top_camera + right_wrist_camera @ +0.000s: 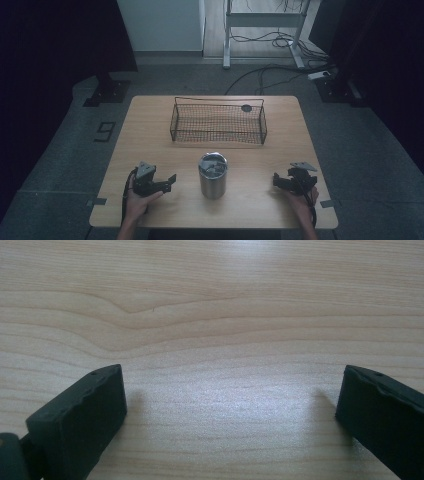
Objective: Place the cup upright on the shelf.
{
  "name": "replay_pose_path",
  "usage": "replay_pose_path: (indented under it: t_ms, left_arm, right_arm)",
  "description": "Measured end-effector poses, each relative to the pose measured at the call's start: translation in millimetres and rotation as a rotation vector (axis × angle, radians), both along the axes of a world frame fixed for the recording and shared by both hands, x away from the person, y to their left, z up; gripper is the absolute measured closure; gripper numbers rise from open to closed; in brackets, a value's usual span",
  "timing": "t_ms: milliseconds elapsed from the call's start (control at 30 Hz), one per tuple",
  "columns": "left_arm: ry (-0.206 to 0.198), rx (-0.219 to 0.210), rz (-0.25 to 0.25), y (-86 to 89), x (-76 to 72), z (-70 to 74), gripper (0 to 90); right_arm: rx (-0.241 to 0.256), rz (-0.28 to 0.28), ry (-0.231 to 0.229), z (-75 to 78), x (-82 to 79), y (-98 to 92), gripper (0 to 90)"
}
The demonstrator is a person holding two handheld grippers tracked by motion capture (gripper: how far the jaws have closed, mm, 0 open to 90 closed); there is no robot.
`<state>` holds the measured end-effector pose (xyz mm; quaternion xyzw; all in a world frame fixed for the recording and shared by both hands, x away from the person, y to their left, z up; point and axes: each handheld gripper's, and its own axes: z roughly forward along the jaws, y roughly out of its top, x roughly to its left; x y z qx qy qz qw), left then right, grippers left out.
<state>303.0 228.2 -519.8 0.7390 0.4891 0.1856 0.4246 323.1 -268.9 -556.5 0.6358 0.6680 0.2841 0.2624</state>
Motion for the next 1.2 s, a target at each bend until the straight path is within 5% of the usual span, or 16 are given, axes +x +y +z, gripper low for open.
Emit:
replay_pose_path:
  t_ms: [600,1200]
  left_arm:
    - [-0.026,-0.022,-0.011,4.0,-5.0,9.4,8.6]
    - [-0.065,-0.079,-0.092,-9.5,-13.2,24.6,8.0]
  right_arm:
    - [0.001,0.000,-0.001,-0.1,-1.0,-0.7,0.0]
    - [0.001,0.000,-0.001,-0.1,-1.1,-0.7,0.0]
